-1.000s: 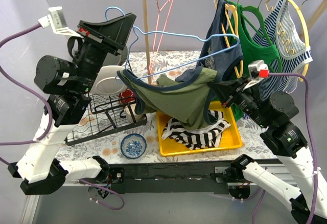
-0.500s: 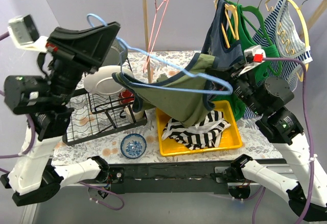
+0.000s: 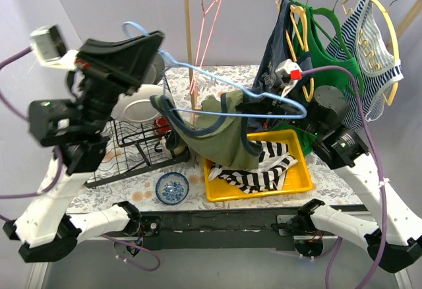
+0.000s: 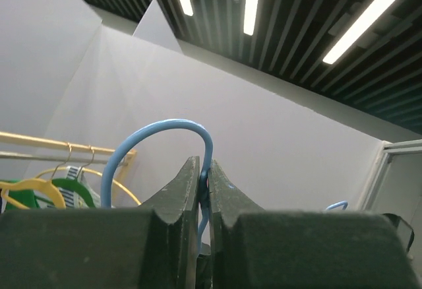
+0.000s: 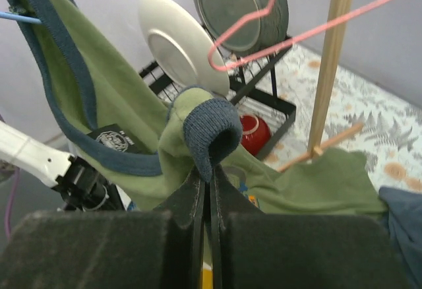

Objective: Remove the tank top from the hanger

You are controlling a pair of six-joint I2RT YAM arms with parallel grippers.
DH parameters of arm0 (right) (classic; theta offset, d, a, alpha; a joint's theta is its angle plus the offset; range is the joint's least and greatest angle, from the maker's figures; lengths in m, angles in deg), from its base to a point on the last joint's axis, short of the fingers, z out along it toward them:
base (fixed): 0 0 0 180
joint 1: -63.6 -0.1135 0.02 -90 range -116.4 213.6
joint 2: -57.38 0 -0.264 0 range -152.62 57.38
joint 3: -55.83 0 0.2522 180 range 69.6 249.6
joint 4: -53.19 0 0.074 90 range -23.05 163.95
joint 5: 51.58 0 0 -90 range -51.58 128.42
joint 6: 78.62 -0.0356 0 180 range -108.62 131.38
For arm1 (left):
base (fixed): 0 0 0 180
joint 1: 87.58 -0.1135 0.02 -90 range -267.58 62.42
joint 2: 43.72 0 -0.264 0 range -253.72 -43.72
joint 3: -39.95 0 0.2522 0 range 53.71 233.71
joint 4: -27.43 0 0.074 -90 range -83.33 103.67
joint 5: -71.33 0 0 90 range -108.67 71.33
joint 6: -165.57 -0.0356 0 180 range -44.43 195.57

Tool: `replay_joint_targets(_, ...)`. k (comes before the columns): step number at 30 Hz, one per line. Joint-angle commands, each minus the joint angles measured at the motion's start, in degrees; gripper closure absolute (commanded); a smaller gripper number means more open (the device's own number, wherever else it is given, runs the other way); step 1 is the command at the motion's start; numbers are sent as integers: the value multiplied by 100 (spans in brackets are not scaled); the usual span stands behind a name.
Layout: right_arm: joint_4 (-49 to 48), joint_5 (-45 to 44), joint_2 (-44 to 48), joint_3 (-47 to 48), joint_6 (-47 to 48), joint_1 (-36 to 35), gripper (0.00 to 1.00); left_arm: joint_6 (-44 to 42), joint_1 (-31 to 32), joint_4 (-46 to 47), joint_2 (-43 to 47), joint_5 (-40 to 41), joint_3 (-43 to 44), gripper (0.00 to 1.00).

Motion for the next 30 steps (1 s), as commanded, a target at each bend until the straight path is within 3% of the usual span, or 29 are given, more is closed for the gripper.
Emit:
replay_joint_targets(1,228,-256,174,262,212,19,99,282,-31,178,-265,-292,223,100)
replay_joint_targets(9,-52,-250,148,263,63,19,99,1704,-31,872,-388,-1092,-22,100)
replay_joint_targets(14,-36,-1198,104,438,-69,19,99,2066,-23,855,-362,-1285,-119,100)
replay_joint_targets(18,-333,-1289,200,342,-34,19,99,2470,-23,1003,-353,-1435,-180,100)
replay_joint_targets(21,-651,-454,201,271,-78,19,99,2445,-31,900,-423,-1470,-67,100)
replay_joint_targets(26,-255,-1277,244,456,-123,19,99,1998,-23,706,-467,-1619,179,100)
replay_joint_targets(30,-369,-1350,324,884,-140,19,99,1156,-23,-426,-511,-1716,828,100)
